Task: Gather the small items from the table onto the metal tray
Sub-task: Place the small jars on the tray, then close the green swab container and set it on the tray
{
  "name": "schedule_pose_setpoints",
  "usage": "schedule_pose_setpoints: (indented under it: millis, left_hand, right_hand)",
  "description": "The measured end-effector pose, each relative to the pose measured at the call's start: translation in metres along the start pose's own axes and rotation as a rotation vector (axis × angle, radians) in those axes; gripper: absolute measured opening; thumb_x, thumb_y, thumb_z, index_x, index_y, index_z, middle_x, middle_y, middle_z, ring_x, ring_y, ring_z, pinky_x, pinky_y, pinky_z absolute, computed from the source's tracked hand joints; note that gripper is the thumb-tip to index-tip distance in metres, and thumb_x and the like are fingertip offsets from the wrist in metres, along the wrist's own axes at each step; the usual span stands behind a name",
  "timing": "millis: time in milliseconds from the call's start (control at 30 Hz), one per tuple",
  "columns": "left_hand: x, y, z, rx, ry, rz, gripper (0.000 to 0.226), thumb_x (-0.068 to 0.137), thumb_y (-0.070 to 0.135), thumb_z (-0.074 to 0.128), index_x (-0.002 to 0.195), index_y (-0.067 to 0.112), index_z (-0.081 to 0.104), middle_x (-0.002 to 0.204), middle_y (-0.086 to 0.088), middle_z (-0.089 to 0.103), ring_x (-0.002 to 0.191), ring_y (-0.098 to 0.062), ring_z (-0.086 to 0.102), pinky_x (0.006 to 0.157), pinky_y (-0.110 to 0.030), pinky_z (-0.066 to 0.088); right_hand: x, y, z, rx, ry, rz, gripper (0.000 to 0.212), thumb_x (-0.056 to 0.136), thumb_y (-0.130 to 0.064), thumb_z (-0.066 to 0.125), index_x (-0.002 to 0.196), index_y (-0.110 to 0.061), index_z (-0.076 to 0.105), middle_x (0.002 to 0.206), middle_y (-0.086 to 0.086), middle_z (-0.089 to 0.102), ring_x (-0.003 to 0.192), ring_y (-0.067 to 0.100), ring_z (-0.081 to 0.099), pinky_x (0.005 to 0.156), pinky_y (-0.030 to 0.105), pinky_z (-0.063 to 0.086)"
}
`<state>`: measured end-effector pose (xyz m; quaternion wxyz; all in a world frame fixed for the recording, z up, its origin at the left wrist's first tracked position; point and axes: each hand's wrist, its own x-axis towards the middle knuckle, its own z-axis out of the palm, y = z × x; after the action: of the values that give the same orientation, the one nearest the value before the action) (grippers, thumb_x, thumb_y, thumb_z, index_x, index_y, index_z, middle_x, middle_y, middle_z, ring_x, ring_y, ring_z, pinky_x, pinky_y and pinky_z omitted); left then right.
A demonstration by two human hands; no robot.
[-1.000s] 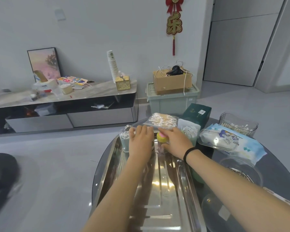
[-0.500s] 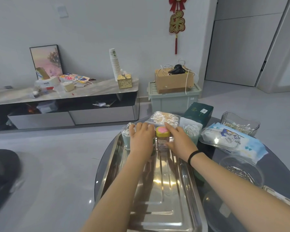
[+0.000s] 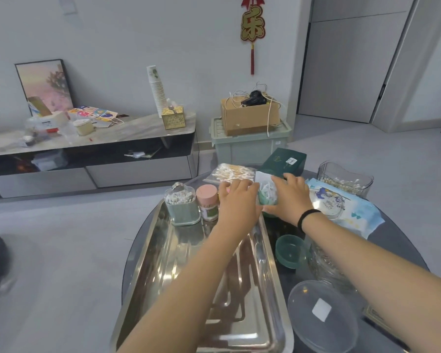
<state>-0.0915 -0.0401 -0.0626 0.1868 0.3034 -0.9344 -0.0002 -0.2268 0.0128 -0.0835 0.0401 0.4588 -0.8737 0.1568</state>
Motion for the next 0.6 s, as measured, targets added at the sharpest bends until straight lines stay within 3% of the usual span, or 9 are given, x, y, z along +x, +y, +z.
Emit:
schedule_pose_setpoints:
  millis: [233,400,500,600]
  left_hand:
    - [0.0,0.003,-0.001,-0.039,0.004,-0.003,0.048,0.09,0.03,0.053,0.137,0.022,0.044,0.141,0.001,0.045,0.132,-0.02,0.033,0.108,-0.042,0.012]
    - [-0.006,0.006,-0.007,-0.086,-0.014,-0.013,0.049,0.09,0.033,0.053,0.138,0.022,0.043,0.142,0.002,0.044,0.133,-0.019,0.033,0.107,-0.04,0.016]
    - [-0.016,0.011,-0.009,-0.144,-0.073,-0.036,0.052,0.089,0.034,0.057,0.137,0.02,0.044,0.142,0.001,0.045,0.133,-0.019,0.032,0.107,-0.038,0.013]
    - [-0.024,0.019,-0.014,-0.212,-0.144,-0.059,0.06,0.087,0.035,0.06,0.141,0.019,0.039,0.146,-0.002,0.042,0.137,-0.021,0.03,0.113,-0.043,0.013]
  right_hand:
    - [-0.004,0.008,0.007,0.017,0.109,0.027,0.063,0.066,-0.054,0.071,0.117,-0.022,0.052,0.122,0.009,0.042,0.111,0.029,0.039,0.092,0.039,0.036]
    - [-0.016,0.013,-0.003,0.207,-0.042,-0.045,0.058,0.069,-0.041,0.075,0.116,-0.019,0.049,0.127,0.008,0.042,0.113,0.026,0.045,0.093,0.035,0.041]
    - [-0.03,0.015,-0.011,0.311,-0.109,-0.067,0.057,0.071,-0.03,0.076,0.118,-0.016,0.046,0.123,0.009,0.052,0.107,0.024,0.052,0.08,0.025,0.04]
    - [-0.045,0.016,-0.027,0.407,-0.038,-0.074,0.053,0.069,-0.023,0.077,0.114,-0.016,0.048,0.116,0.008,0.057,0.099,0.021,0.053,0.072,0.022,0.038]
